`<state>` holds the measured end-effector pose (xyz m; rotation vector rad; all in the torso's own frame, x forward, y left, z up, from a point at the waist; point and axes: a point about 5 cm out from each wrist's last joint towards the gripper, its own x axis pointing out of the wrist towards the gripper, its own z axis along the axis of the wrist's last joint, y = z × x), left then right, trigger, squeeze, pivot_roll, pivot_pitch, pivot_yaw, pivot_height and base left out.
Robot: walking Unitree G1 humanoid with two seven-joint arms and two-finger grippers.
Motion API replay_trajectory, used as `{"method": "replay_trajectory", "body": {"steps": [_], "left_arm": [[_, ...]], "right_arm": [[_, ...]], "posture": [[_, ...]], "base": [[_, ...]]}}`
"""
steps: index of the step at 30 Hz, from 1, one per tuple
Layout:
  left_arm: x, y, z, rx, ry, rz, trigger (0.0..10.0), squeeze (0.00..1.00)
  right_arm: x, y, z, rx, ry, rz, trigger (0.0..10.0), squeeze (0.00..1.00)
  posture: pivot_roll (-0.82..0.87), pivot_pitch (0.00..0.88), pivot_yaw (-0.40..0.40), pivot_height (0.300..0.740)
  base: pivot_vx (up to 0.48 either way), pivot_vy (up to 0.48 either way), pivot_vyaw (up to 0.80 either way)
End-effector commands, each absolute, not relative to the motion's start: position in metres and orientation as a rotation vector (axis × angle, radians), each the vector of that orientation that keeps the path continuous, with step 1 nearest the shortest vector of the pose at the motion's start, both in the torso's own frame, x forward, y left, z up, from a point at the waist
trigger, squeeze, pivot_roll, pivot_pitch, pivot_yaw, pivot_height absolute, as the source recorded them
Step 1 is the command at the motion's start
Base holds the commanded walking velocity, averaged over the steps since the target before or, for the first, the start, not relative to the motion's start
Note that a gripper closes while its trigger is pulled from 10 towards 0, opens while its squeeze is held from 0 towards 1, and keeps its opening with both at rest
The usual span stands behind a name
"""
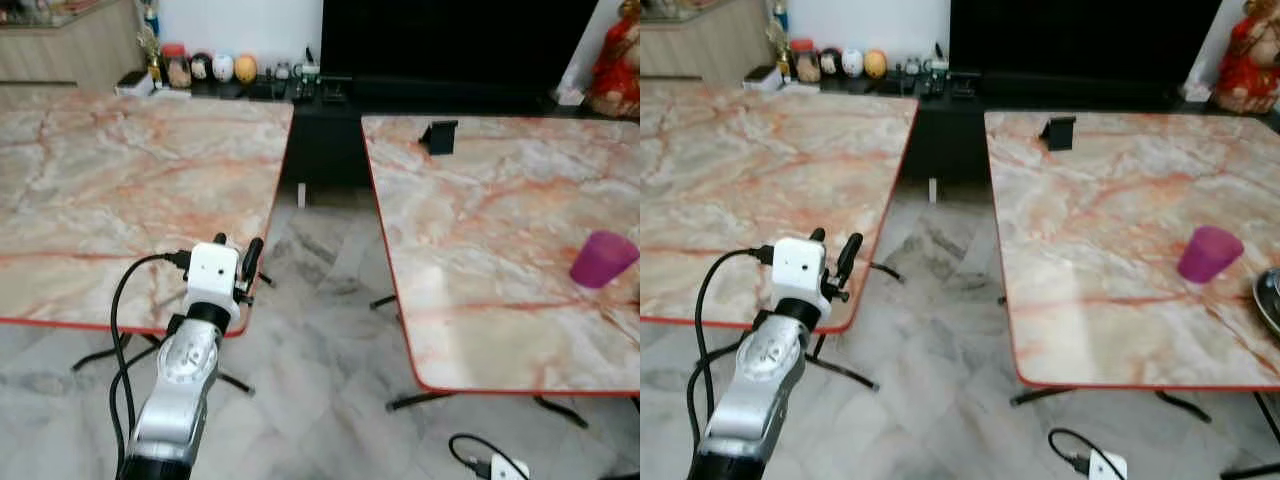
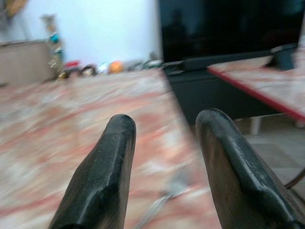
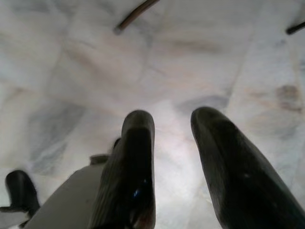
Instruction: Setting the table
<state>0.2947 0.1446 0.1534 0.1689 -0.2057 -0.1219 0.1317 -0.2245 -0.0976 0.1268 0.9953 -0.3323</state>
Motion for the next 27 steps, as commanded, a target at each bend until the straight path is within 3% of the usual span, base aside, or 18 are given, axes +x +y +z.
{"method": "replay_trajectory", "body": {"steps": [1,23,27], "left_arm": [[0.2944,0.1496,0.1549,0.179,-0.207,-0.105,10.0,0.00],[0.2954,0.1519,0.1545,0.180,-0.205,-0.092,10.0,0.00],[0.2952,0.1527,0.1542,0.190,-0.206,-0.093,10.0,0.00]], "right_arm": [[0.1362,-0.2223,-0.0964,0.137,0.978,-0.330,10.0,0.00],[0.1381,-0.2230,-0.0957,0.132,0.978,-0.320,10.0,0.00],[0.1383,-0.2228,-0.0956,0.133,0.977,-0.321,10.0,0.00]], "posture": [[0.09,0.000,-0.076,0.740],[0.10,0.000,-0.084,0.740],[0.10,0.000,-0.082,0.740]], "base": [[0.000,0.439,0.00],[0.000,0.439,0.00],[0.000,0.173,0.00]]}}
